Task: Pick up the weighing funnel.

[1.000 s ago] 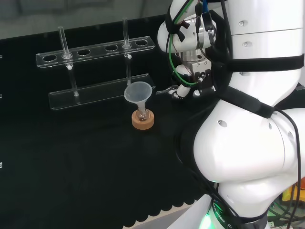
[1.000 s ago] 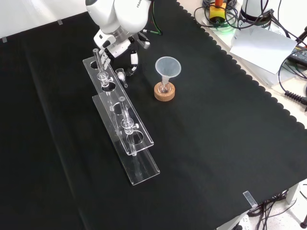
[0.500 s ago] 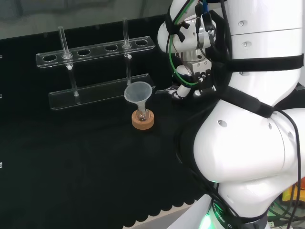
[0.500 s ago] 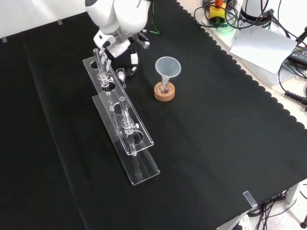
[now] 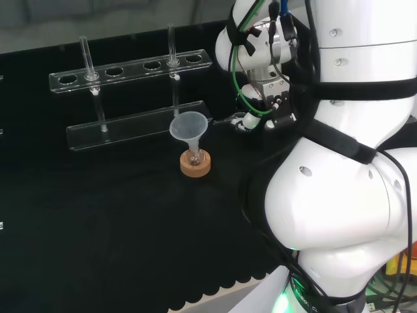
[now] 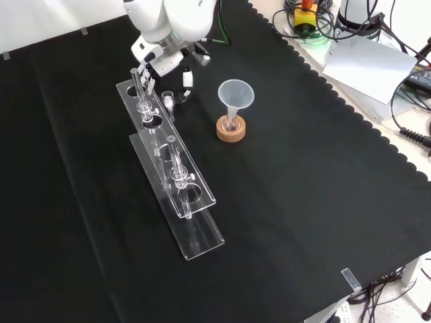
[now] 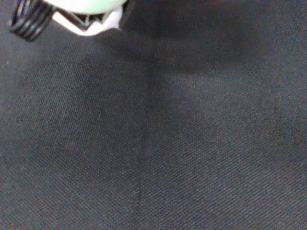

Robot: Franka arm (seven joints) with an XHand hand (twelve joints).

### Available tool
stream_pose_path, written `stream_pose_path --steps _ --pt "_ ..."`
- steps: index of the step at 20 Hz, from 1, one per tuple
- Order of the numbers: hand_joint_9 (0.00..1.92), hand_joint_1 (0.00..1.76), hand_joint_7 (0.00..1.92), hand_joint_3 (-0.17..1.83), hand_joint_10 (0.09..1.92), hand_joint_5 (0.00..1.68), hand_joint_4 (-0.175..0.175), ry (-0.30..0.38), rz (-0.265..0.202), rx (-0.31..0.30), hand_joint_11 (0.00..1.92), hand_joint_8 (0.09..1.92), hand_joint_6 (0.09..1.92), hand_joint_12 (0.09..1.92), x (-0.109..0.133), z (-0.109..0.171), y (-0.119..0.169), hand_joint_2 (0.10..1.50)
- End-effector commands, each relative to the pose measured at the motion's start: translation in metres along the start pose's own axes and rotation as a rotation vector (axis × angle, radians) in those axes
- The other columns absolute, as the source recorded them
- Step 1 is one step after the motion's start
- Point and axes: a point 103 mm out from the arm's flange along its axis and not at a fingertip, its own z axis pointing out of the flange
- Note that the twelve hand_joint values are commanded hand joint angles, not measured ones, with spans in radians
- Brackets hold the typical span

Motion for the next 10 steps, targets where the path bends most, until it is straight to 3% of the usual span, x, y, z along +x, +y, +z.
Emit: stream_pose_path --steps 1,10 --pt "0.73 1.09 0.41 0.79 0.55 1.14 0.175 0.051 0.006 0.016 0.39 0.66 0.97 1.33 -0.01 -0.019 -0.01 0.65" --pt "0.75 1.09 0.45 0.8 0.55 1.14 0.175 0.043 0.03 -0.001 0.41 0.67 0.97 1.32 -0.016 -0.045 -0.034 0.64"
